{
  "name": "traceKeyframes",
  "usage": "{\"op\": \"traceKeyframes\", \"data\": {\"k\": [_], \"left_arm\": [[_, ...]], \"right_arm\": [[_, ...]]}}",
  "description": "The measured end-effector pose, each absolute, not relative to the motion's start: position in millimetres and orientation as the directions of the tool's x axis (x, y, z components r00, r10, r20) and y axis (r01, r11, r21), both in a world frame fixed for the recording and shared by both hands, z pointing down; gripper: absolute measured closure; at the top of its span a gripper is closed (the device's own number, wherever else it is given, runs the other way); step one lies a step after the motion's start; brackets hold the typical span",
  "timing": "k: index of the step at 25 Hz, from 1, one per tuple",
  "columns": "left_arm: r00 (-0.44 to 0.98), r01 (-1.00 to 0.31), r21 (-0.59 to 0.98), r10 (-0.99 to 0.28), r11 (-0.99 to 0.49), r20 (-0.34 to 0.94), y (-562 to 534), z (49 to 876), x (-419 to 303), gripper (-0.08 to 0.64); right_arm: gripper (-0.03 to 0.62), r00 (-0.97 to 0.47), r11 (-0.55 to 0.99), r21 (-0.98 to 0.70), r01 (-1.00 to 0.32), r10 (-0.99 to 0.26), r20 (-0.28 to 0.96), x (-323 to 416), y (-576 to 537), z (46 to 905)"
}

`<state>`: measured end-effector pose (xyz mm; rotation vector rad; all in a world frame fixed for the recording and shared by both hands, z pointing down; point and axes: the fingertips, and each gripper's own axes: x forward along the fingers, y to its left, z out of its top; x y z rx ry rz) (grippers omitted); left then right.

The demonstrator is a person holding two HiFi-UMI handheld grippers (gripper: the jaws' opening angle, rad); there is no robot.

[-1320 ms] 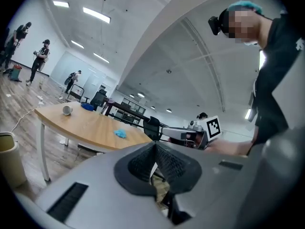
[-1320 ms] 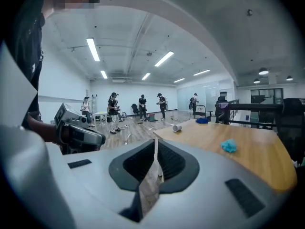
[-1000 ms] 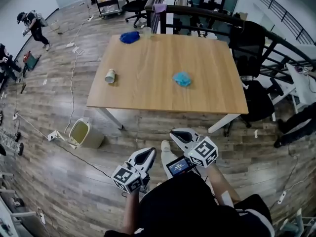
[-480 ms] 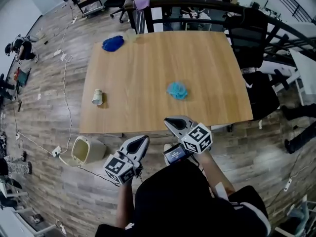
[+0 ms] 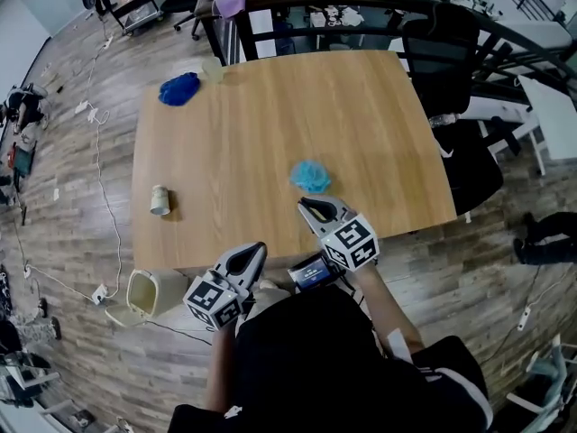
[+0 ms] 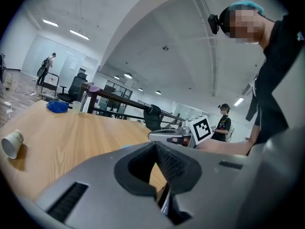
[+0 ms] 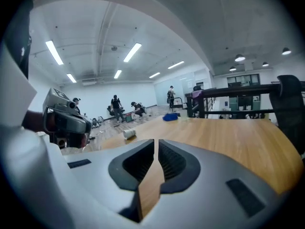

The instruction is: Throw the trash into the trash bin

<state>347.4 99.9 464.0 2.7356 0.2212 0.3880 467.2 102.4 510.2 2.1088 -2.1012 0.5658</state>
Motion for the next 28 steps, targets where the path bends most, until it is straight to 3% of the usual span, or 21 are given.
{"op": "traceKeyframes", "data": {"k": [1, 3, 5, 14, 18, 20, 28], "left_arm": [[0.946, 0.106, 0.38, 0.211, -0.919, 0.245, 96, 466, 351, 0.563], [0.939, 0.119, 0.388, 0.231, -0.914, 0.257, 92, 469, 356, 0.563], [0.93, 0.129, 0.406, 0.253, -0.905, 0.268, 93, 476, 362, 0.563], [0.897, 0.145, 0.539, 0.339, -0.83, 0.282, 106, 517, 373, 0.563], [0.871, 0.158, 0.497, 0.357, -0.853, 0.337, 111, 528, 369, 0.563], [0.855, 0.171, 0.468, 0.367, -0.867, 0.366, 110, 532, 370, 0.563], [0.874, 0.155, 0.474, 0.343, -0.867, 0.343, 103, 528, 374, 0.563]], "right_arm": [[0.586, -0.008, -0.06, -0.174, -0.983, -0.932, 0.362, 476, 102, 519], [0.474, 0.016, -0.094, -0.168, -0.981, -0.908, 0.418, 489, 103, 538], [0.424, 0.049, -0.13, -0.139, -0.982, -0.877, 0.478, 505, 108, 562], [0.376, 0.202, -0.326, -0.072, -0.943, -0.73, 0.653, 571, 93, 687], [0.395, 0.249, -0.31, 0.04, -0.95, -0.673, 0.696, 575, 88, 701], [0.565, 0.265, -0.289, 0.087, -0.953, -0.664, 0.699, 576, 86, 703], [0.583, 0.204, -0.229, 0.054, -0.972, -0.702, 0.682, 563, 78, 689]]}}
